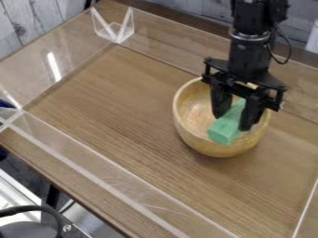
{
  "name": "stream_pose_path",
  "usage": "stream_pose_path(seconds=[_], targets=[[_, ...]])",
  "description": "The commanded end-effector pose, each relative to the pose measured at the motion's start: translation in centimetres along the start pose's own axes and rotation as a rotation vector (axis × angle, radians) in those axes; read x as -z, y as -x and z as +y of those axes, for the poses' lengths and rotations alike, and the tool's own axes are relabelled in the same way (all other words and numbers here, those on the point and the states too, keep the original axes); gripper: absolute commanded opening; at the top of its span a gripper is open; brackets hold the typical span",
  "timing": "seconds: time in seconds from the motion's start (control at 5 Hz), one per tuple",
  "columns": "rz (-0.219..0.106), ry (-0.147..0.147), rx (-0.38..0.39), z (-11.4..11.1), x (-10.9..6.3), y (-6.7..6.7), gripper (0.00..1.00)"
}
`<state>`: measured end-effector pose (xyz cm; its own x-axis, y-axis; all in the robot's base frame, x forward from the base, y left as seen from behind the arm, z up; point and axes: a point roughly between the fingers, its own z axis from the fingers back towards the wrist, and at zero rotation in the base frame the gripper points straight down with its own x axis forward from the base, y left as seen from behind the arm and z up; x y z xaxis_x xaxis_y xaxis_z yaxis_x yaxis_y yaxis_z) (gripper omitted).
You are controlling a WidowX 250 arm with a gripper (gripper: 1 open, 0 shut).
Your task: Put the green block in the brown bowl
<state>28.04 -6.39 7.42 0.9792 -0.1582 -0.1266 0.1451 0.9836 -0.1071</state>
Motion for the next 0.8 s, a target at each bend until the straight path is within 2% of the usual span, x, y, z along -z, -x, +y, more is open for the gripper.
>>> stream_pose_path(seconds=[0.0, 0.6], targets=[[-0.048, 0.002, -0.001, 0.25, -1.34, -0.83, 0.00], [-0.039, 0.005, -0.014, 0.76, -1.16, -1.00, 0.00]])
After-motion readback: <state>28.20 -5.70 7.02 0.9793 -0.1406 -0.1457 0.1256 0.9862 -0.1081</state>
